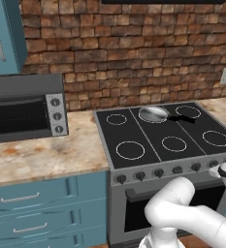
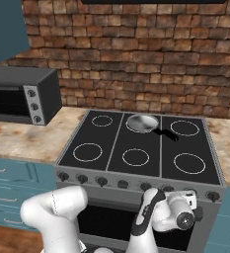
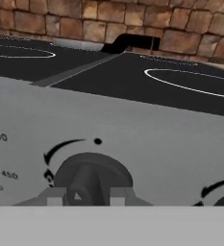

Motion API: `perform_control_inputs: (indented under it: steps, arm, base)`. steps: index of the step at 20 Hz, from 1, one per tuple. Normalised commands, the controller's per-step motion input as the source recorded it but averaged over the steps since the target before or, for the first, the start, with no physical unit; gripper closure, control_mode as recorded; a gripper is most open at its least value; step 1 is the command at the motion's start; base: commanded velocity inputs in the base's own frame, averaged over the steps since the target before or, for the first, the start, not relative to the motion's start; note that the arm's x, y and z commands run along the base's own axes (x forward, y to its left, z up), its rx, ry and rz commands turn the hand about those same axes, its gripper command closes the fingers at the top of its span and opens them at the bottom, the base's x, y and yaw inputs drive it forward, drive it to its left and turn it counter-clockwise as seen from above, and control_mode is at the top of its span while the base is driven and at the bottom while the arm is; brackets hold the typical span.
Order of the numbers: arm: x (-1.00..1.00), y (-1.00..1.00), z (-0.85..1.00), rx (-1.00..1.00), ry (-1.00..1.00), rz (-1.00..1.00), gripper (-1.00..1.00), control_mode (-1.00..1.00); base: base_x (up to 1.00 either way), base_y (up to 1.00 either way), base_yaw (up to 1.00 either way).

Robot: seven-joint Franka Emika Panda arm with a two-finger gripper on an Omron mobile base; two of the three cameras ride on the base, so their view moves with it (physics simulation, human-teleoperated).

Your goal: Turn on the rear center burner of the stove.

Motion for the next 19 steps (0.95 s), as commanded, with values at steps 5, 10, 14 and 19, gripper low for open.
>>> perform_control_inputs:
  steps: [5,10,14,19]
  arm:
    - [0.12,0.0,-0.33,-0.41,0.0,0.15,1.0,-1.0]
    - [0.11,0.0,-0.25,-0.37,0.05,0.31,1.0,-1.0]
    - [0.08,-0.03,-0.21,-0.32,0.14,0.34,1.0,-1.0]
    - [0.0,-0.05,-0.14,-0.26,0.11,0.3,1.0,-1.0]
  base:
    - [0.0,0.0,0.0]
    - [0.0,0.0,0.0]
    - [0.0,0.0,0.0]
    - [0.0,0.0,0.0]
